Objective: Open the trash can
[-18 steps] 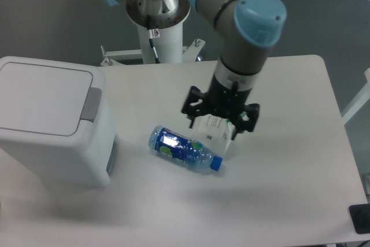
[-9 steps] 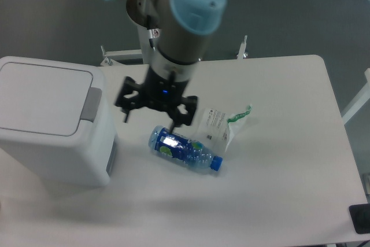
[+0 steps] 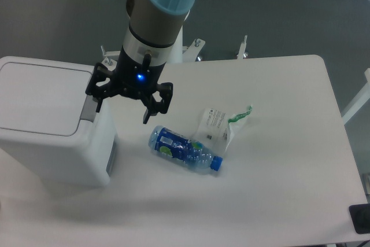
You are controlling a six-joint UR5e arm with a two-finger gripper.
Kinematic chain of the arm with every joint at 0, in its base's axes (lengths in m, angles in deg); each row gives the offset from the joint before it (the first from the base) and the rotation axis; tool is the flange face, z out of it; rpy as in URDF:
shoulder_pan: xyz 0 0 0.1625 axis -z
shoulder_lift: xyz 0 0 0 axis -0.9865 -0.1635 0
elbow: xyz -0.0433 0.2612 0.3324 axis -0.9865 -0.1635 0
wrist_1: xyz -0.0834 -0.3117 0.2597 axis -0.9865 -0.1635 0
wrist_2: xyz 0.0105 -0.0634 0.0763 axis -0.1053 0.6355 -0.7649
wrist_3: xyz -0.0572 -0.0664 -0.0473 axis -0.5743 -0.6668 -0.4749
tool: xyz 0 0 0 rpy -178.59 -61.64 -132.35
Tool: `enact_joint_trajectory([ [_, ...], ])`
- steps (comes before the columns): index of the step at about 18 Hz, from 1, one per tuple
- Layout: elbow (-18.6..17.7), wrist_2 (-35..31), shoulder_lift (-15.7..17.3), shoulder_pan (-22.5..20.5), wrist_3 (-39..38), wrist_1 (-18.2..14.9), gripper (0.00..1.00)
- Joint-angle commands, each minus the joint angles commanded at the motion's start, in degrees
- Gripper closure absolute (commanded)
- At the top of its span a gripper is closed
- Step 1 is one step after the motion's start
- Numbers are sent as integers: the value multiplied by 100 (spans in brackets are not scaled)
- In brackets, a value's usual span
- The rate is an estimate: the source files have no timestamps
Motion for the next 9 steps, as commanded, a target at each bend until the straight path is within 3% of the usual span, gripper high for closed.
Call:
enact_joint_trajectory([
  [9, -150, -18, -35, 26, 18, 88, 0],
])
